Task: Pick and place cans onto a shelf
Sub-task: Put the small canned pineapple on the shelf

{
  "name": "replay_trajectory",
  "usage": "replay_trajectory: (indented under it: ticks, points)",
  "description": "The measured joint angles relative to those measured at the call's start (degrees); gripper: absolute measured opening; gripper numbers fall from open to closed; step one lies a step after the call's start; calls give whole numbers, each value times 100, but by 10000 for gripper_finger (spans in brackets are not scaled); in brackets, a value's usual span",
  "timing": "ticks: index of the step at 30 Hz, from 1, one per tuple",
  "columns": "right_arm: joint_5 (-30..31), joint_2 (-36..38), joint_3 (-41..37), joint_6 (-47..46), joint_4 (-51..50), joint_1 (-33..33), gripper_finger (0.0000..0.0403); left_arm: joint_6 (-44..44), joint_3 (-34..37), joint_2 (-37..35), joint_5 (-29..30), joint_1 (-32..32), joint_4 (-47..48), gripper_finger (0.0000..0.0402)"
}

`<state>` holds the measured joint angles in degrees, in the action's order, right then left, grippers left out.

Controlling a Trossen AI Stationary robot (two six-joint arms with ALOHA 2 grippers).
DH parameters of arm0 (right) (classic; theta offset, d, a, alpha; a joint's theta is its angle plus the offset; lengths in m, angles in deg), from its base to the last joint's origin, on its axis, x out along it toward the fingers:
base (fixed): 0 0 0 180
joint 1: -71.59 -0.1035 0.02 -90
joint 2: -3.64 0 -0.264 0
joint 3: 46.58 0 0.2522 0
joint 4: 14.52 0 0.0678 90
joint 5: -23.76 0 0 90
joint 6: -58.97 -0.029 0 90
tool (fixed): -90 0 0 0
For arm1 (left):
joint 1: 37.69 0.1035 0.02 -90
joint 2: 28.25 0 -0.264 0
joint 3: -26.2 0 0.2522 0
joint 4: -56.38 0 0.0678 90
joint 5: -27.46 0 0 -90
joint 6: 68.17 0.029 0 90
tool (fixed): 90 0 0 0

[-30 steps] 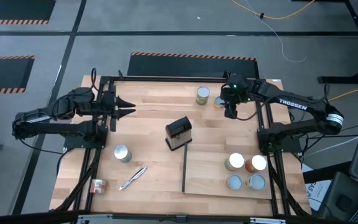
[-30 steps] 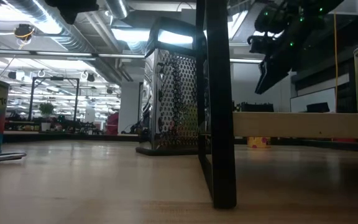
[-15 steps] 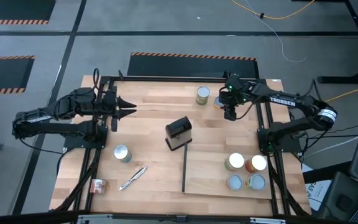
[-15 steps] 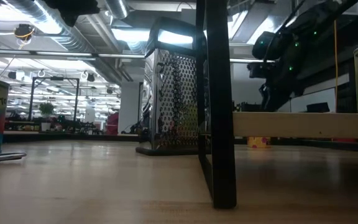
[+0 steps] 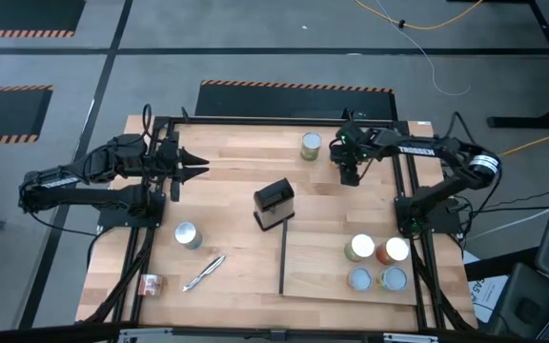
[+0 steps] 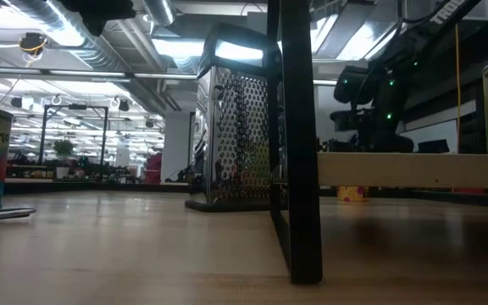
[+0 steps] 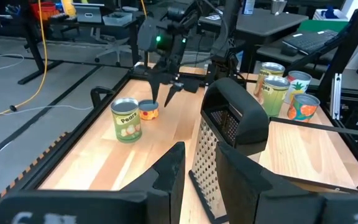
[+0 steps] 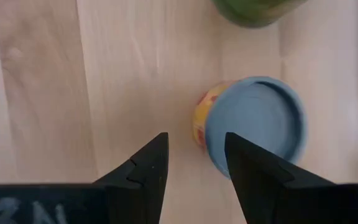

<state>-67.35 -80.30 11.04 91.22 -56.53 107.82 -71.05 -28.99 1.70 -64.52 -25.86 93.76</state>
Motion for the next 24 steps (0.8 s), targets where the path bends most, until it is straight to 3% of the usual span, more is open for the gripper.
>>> replay_trajectory:
  ticks: [9, 24]
  points:
    - [475, -460, 8, 0, 236, 4, 157, 0, 0, 0, 1, 0, 0, 84]
    - [440, -444, 109, -371, 29, -57, 10, 24, 0, 0, 2, 1, -2, 84]
